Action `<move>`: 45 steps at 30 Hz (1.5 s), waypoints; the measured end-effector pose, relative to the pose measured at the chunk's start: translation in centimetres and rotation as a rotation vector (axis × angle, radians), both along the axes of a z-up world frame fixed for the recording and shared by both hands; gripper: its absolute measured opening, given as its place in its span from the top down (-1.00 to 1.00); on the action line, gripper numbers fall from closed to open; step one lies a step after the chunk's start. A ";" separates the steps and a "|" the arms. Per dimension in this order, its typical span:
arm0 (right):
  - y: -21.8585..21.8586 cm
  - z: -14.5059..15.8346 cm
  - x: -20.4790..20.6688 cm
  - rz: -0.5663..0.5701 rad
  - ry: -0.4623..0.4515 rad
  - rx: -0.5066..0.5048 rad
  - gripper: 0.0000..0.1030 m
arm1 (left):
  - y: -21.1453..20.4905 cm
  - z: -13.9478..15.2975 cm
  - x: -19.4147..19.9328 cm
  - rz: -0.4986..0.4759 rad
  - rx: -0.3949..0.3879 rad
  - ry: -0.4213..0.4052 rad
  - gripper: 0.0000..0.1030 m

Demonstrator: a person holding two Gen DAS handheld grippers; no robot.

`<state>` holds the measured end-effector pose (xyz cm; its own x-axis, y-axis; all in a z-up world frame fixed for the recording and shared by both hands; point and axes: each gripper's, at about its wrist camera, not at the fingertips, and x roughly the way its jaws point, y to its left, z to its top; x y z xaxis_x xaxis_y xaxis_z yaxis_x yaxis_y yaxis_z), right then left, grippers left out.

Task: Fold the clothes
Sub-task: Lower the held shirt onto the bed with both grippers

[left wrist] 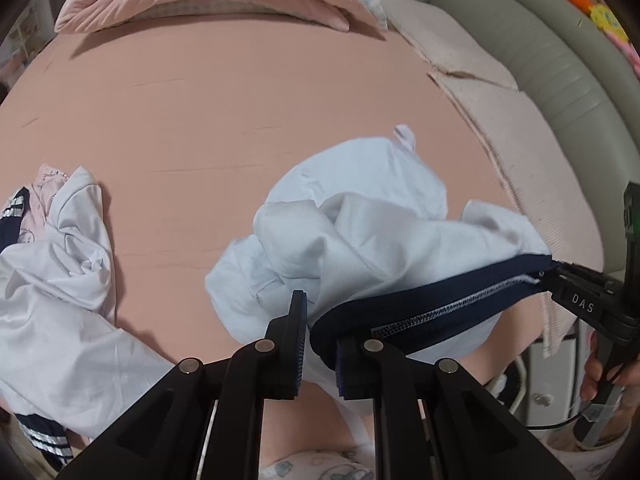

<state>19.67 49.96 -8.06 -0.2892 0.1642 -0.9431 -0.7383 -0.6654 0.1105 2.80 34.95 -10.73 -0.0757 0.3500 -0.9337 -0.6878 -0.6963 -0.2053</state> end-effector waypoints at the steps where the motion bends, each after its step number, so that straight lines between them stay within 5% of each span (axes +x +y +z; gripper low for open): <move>1: 0.0 -0.5 -0.2 0.003 -0.007 -0.007 0.84 | 0.1 -0.4 -0.1 0.002 -0.008 -0.003 0.80; 19: 1.9 -4.4 -3.7 -0.008 -0.027 -0.063 0.84 | 0.3 -2.9 -4.3 0.050 0.022 -0.050 0.80; 28: -0.1 -3.7 -1.5 -0.026 -0.026 -0.089 0.84 | -1.8 -2.7 -1.1 0.050 0.014 -0.077 0.80; 45: -6.0 -0.9 9.1 -0.131 0.069 -0.139 0.84 | -5.4 2.5 8.7 0.059 0.007 0.026 0.80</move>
